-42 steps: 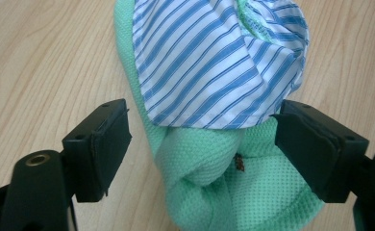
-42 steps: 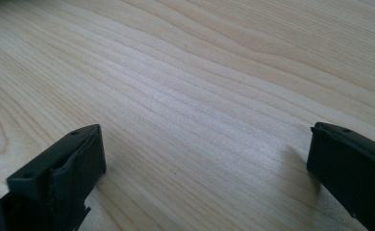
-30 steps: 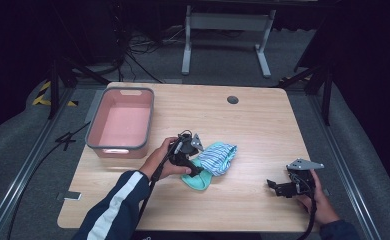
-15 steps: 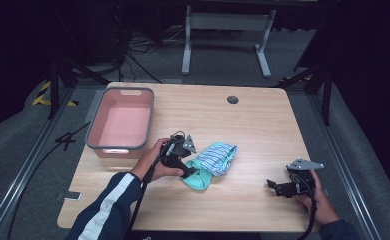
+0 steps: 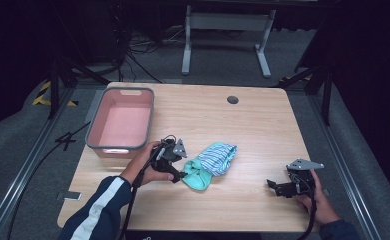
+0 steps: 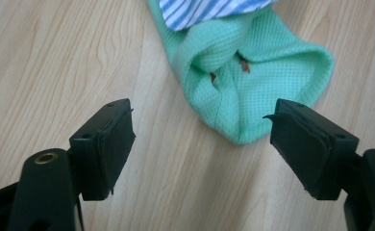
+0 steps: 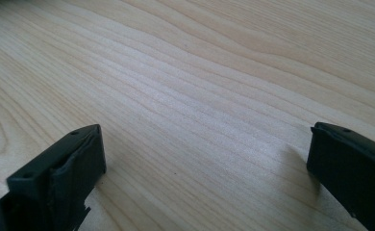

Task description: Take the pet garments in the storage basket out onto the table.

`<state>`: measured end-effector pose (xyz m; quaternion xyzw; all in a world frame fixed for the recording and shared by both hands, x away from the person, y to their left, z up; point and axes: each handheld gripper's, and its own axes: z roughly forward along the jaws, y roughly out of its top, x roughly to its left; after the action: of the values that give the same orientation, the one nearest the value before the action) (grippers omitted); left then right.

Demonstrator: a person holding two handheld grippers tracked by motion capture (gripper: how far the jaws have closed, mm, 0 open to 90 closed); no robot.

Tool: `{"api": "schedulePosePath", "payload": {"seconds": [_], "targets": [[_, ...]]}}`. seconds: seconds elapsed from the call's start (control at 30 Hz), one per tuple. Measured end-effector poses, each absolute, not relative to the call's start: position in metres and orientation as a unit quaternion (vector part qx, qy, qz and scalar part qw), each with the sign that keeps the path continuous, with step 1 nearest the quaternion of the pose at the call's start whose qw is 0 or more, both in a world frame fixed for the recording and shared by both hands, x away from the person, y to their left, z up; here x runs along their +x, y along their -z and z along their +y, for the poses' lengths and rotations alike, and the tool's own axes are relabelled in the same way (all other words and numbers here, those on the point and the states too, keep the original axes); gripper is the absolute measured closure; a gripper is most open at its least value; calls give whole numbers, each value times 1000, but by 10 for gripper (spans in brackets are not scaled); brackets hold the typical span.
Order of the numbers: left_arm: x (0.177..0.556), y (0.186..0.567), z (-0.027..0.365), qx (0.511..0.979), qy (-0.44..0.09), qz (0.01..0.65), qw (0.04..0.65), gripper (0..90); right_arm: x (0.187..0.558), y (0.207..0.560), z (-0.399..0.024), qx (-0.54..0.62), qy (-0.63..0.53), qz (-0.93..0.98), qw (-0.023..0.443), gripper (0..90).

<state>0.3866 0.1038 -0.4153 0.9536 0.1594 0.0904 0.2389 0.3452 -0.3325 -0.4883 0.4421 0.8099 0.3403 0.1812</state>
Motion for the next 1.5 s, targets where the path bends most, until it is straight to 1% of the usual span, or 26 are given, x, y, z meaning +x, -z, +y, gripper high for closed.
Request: {"api": "schedulePosePath", "payload": {"seconds": [0.6,1.13,1.5], "targets": [[373,427,142,955,-106,169,220,229,345,488,-333,442,-340,810,182,2],[361,438,179,950,-116,179,228,226,345,488,-332,443,-340,809,181,2],[353,446,205,940,-128,201,242,216,345,488,-332,443,-340,809,181,2]]}}
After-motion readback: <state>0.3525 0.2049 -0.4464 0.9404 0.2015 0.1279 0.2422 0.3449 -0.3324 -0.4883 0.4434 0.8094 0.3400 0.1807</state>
